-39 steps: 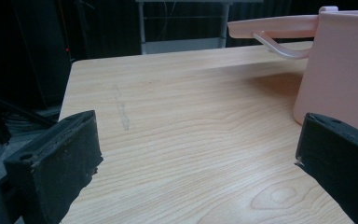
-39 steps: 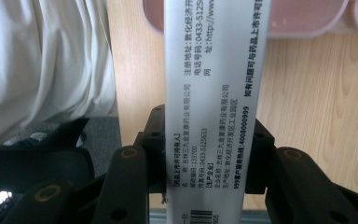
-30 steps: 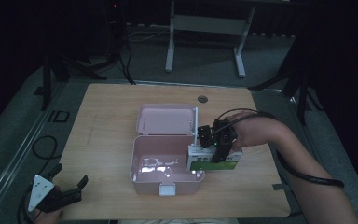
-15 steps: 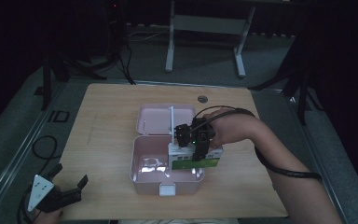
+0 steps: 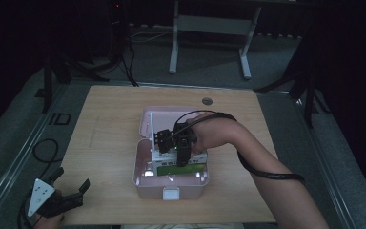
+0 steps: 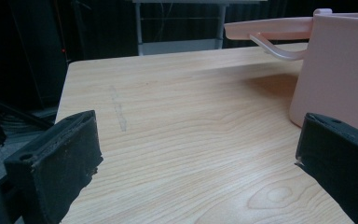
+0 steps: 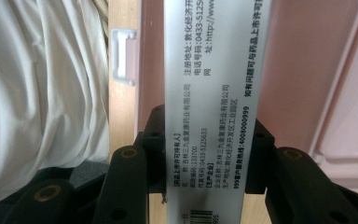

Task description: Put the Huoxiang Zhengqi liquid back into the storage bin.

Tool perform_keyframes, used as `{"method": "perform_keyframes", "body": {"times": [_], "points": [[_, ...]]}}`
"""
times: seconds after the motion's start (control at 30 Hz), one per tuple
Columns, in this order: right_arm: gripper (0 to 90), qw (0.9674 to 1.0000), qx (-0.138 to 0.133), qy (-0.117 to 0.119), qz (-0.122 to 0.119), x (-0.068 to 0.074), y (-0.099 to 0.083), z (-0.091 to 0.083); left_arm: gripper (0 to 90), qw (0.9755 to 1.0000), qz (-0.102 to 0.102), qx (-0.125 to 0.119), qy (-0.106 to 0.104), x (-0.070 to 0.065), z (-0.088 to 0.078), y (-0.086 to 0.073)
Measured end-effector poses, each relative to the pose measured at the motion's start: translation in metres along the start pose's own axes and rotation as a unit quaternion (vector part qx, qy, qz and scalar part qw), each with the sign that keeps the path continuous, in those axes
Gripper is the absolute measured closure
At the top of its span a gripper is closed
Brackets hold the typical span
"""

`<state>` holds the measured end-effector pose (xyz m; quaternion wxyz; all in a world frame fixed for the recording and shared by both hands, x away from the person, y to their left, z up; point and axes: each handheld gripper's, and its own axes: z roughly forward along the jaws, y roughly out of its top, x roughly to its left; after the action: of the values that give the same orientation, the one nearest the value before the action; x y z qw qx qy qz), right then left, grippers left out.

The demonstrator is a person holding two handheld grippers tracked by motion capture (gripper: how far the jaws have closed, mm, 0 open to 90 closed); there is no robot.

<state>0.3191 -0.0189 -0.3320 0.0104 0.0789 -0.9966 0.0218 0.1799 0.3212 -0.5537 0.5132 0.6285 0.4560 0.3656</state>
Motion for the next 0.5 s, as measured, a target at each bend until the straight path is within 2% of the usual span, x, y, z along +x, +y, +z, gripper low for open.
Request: {"method": "perform_keyframes", "body": {"times": [0.2, 0.5], "points": [[62.0, 1.0, 0.001, 0.005, 0.004, -0.003, 0.005, 0.015, 0.1, 1.0, 0.0, -0.001, -0.001, 0.0, 0.0, 0.0], [62.0, 0.9998, -0.002, 0.016, 0.011, -0.008, 0.002, 0.037, 0.1, 1.0, 0.001, 0.0, -0.003, 0.0, 0.001, 0.0]]}}
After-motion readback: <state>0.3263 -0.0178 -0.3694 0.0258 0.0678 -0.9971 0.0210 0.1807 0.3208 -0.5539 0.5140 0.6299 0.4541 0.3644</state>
